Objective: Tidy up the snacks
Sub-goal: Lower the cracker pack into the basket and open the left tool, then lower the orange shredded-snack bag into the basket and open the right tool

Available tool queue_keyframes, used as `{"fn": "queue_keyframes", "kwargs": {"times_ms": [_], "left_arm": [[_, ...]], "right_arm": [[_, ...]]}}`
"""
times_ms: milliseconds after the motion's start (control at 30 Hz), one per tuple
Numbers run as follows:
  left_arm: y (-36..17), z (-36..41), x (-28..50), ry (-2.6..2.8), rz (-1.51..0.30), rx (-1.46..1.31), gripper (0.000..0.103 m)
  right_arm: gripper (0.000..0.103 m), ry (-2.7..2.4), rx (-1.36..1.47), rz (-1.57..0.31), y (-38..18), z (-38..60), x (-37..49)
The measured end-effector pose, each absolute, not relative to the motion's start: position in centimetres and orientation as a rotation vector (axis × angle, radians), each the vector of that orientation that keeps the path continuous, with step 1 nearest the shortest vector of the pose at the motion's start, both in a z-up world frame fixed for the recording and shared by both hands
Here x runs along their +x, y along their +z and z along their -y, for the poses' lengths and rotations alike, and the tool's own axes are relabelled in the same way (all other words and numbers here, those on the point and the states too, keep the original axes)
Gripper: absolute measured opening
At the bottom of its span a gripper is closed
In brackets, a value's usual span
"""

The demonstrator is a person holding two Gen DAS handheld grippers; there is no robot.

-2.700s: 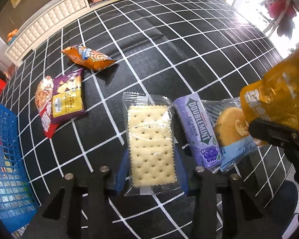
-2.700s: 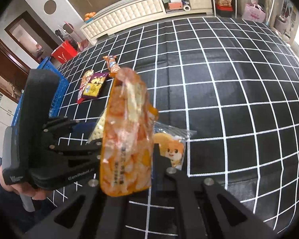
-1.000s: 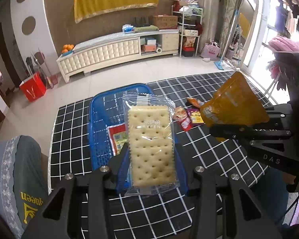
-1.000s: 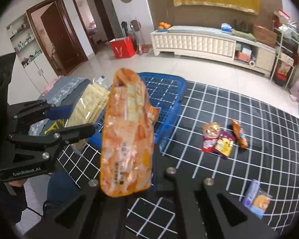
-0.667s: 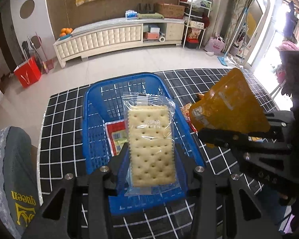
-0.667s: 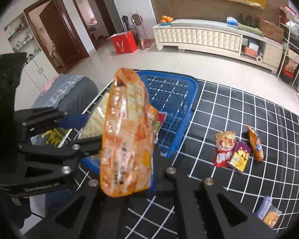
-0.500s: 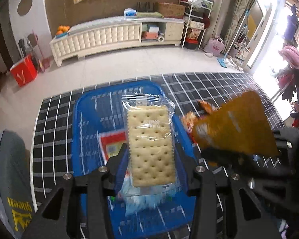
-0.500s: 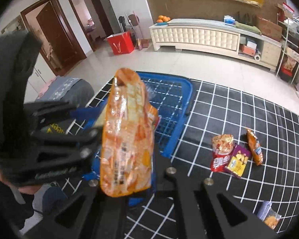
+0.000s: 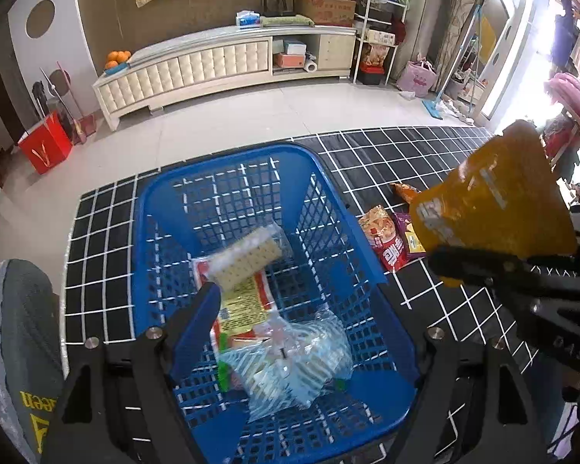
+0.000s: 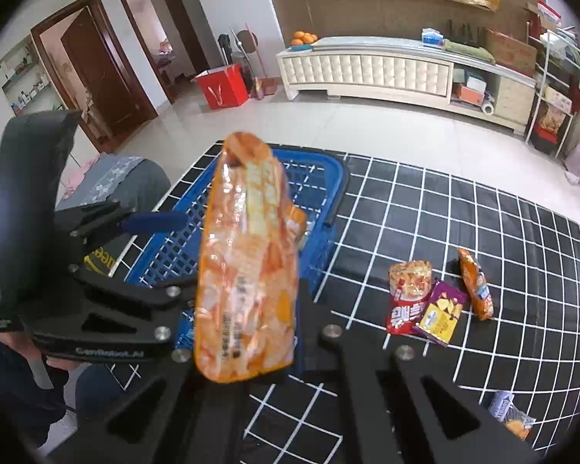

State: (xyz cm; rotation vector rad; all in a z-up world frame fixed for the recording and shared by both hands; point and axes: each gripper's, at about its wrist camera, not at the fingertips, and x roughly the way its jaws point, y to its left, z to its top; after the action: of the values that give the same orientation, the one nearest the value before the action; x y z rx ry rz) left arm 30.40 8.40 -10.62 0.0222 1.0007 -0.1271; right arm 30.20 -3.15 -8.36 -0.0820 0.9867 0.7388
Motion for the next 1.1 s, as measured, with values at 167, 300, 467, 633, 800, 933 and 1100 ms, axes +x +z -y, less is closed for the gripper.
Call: {"fn": "queue_keyframes", "kwargs": {"times_ms": [167, 300, 467, 633, 800, 933, 1100], "left_arm": [[-9.3, -9.5, 29.4, -0.120, -0.977, 0.017, 0.078], [-8.7, -10.3, 28.3, -0.113, -0.967, 0.012, 0.078], [-8.2, -11.8, 27.2, -0.101, -0.957, 0.011, 0.078], [-8.1, -13.6, 26.8, -0.081, -0.948, -0.003, 0.078], [-8.6, -15.1, 26.9, -0.062, -0.948, -0.018, 0.078], [-9.3, -15.7, 27.1, -0.062, -0.953, -0.037, 0.078], [-10.1, -16.1, 27.4, -0.066, -0.964, -0.051, 0.078]], "right_arm": [[0.005, 0.747, -0.096, -0.984, -7.7, 2.1, 29.8], [0.005, 0.760, -0.107, -0.983, -7.3, 1.0, 29.5], [0.005, 0.776, -0.143, -0.988, -7.3, -0.9, 29.5], [0.005, 0.751, -0.184, -1.038, -8.3, -3.1, 30.6], [0.005, 0.721, -0.229, -1.075, -9.5, -4.4, 32.0], [0.005, 0.694, -0.243, -1.114, -10.2, -5.1, 33.0], [0.006, 0.636, -0.238, -1.140, -10.9, -5.3, 33.4]]}}
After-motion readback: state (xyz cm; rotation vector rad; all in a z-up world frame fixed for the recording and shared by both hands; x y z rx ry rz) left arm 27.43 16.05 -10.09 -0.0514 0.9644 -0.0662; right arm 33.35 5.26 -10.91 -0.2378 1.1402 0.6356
